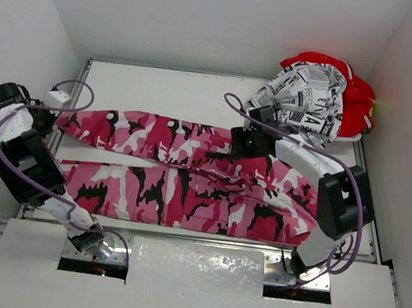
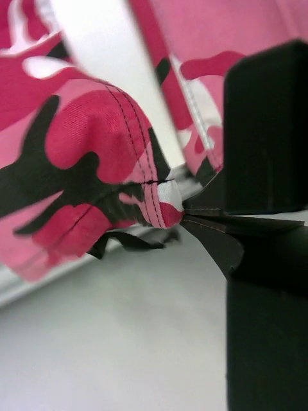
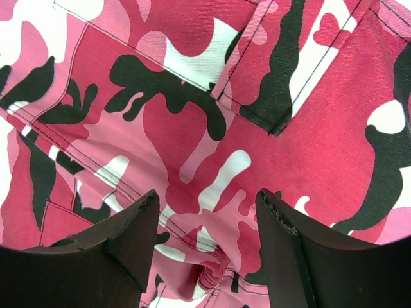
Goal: Fold and stack the trousers
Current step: Flatten the trousers out
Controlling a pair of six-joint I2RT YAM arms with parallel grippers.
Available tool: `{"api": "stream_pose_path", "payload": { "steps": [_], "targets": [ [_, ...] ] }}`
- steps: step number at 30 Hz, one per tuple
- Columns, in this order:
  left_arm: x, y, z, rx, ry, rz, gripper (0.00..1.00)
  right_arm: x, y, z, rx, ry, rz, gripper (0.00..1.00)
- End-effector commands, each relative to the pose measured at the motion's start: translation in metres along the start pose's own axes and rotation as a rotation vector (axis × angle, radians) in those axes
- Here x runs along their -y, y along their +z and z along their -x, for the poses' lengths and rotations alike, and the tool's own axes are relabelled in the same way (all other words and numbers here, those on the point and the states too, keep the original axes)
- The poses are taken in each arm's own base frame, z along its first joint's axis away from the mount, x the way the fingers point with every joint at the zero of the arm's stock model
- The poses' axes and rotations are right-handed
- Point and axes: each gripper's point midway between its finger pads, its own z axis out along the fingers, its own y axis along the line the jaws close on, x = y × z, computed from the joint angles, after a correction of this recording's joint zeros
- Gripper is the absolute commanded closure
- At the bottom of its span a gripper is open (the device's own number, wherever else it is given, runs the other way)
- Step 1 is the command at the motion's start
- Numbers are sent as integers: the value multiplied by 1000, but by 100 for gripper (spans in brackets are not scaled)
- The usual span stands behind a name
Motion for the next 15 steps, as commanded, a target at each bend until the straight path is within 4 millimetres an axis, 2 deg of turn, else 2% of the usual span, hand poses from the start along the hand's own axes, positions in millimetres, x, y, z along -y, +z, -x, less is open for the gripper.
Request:
{"api": "stream_pose_path", "payload": {
  "steps": [1, 3, 4, 6, 7, 9, 10, 15],
  "targets": [
    [-28, -18, 20, 56, -70, 92, 100, -7, -14, 14, 66, -6, 20, 41],
    [-16, -18, 20, 67, -80, 49, 100, -5, -13, 9, 47, -5, 13, 41],
    [3, -15, 13, 50, -93, -8, 100, -5, -14, 8, 44, -6, 13, 41],
    [26, -12, 4, 37, -55, -71, 100, -4, -14, 3, 38, -7, 7, 41],
    [53, -11, -7, 18, -56, -135, 100, -3, -15, 2, 36, -10, 6, 41],
    [74, -9, -21, -7, 14, -187, 100, -2, -15, 0, 28, -13, 2, 41],
    [90, -9, -34, -46, 31, -214, 100, -2, -15, -1, 23, -16, 1, 41],
    [126, -14, -69, -178, 53, -324, 100, -3, -13, 4, 7, -22, 4, 41]
  ]
}}
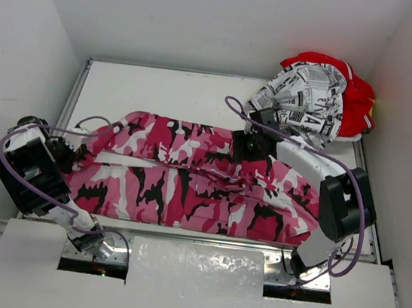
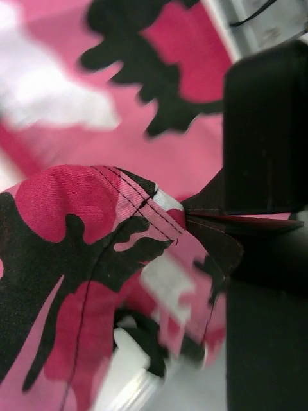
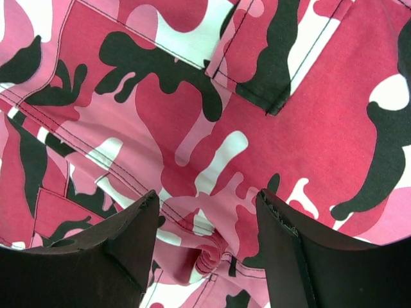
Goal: Fold and stack the trousers
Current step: Flatten the trousers out
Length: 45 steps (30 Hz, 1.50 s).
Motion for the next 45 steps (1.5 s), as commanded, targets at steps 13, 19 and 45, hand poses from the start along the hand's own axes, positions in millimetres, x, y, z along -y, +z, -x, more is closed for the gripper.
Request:
{"api": "stream_pose_path", "payload": {
  "steps": [13, 19, 45],
  "targets": [
    [-16, -67, 16, 190, -6, -130, 49, -9, -17, 35, 22, -28, 7, 40],
    [-90, -58, 45, 238, -226, 7, 74, -8, -15, 31, -3, -4, -4, 40],
    [-85, 51, 56, 37, -540, -42, 48, 51, -49, 45, 2, 72, -232, 37]
  ]
}}
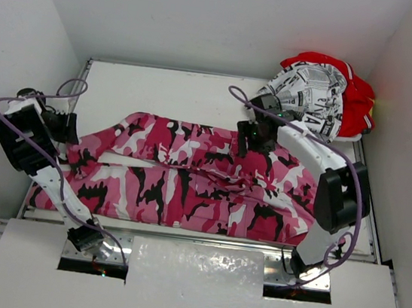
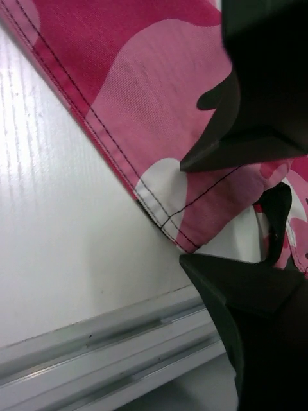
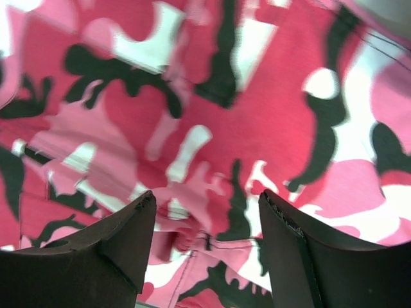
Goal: Fold and stack the trousers
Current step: Flatten the trousers out
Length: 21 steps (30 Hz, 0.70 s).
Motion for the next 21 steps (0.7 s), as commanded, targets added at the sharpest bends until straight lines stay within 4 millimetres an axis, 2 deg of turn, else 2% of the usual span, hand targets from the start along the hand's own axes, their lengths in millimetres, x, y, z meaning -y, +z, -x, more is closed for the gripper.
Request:
{"api": "stream_pose_path", "payload": {
  "steps": [1, 2, 3, 4, 5, 6, 7, 8, 10, 11, 12, 14, 17, 19, 21],
  "targets": [
    [14, 0, -17, -55, -13, -45, 50, 45, -34, 25, 108, 145, -104, 37],
    [16, 0, -19, -62, -12, -51, 55, 73, -38, 26, 127, 234, -133, 37],
    [19, 0, -24, -78, -17, -64, 74, 87, -38, 20, 139, 294, -147, 37],
    [22, 0, -25, -77, -8, -79, 87, 101, -51, 21, 190, 372, -167, 36],
    [24, 0, -24, -76, -9, -85, 100, 130, -58, 15, 213, 455, -211, 36],
    [24, -4, -22, -65, -4, -84, 100, 143, -56, 3, 217, 498, -241, 35],
    [26, -7, -16, -42, 4, -92, 100, 169, -72, -2, 273, 583, -291, 32],
    [26, -13, -9, -18, 14, -84, 100, 186, -69, -16, 288, 644, -315, 31],
    [22, -25, 10, 35, 30, -58, 100, 204, -72, -27, 337, 787, -297, 30],
    [21, -34, 19, 63, 46, -40, 100, 228, -72, -40, 377, 881, -313, 30],
    [15, -43, 31, 90, 61, -9, 100, 235, -71, -46, 388, 944, -303, 30],
    [12, -54, 43, 113, 79, 27, 100, 256, -69, -60, 358, 1011, -352, 30],
    [7, -67, 57, 116, 108, 80, 100, 277, -60, -69, 287, 1025, -408, 29],
    [7, -69, 54, 95, 107, 92, 100, 288, -54, -70, 268, 1029, -415, 28],
    [9, -72, 53, 86, 101, 97, 100, 294, -39, -71, 258, 1047, -393, 28]
  ]
}}
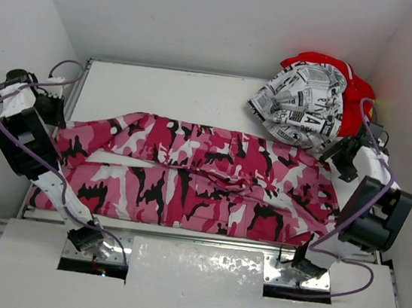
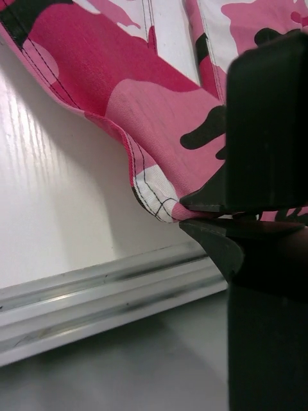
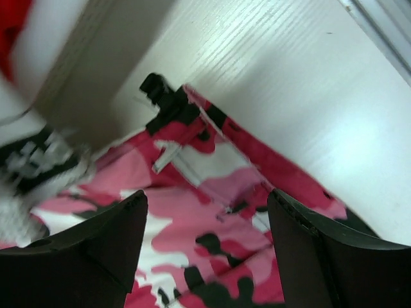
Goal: Fold and stack the trousers
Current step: Flatten the trousers out
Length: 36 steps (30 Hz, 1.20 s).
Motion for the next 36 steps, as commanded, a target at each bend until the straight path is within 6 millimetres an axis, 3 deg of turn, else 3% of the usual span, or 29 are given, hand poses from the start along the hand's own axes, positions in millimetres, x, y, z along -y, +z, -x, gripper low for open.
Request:
{"api": "stream_pose_path", "payload": {
  "steps": [1, 7, 12, 16, 22, 24, 27, 28, 29, 31, 32, 34, 36],
  "targets": [
    [5, -22, 13, 16, 20, 39, 100, -8, 14, 20, 31, 42, 42, 28],
    [5, -29, 13, 9, 7, 67, 100, 9, 53, 10, -67, 17, -86, 28],
    [3, -31, 12, -14, 15, 94, 100, -23, 74, 28, -35, -8, 49, 24],
    [1, -32, 11, -21, 10, 105, 100, -29, 91, 6, -127, -22, 37, 25],
    [-4, -35, 16, -19, 16, 130, 100, -29, 87, -31, -216, 6, 39, 32],
    [-6, -35, 15, -23, 18, 139, 100, -29, 81, -31, -203, 28, 41, 34],
    [-8, -33, 15, -28, 18, 140, 100, -29, 84, -42, -233, 22, 44, 45],
    [-9, -33, 16, -25, 17, 141, 100, -27, 85, -45, -243, 24, 38, 53],
    [-9, -32, 16, -26, 17, 140, 100, -25, 87, -50, -258, 28, 32, 68],
    [-11, -33, 18, -22, 19, 143, 100, -22, 88, -50, -256, 30, 22, 84],
    [-10, -33, 19, -19, 24, 140, 100, -20, 87, -47, -243, 34, 18, 98],
    [-12, -33, 24, -3, 35, 142, 100, -17, 78, -28, -179, 37, 19, 100],
    [-15, -34, 36, 28, 57, 148, 100, -16, 62, 6, -75, 43, 35, 100]
  ]
}}
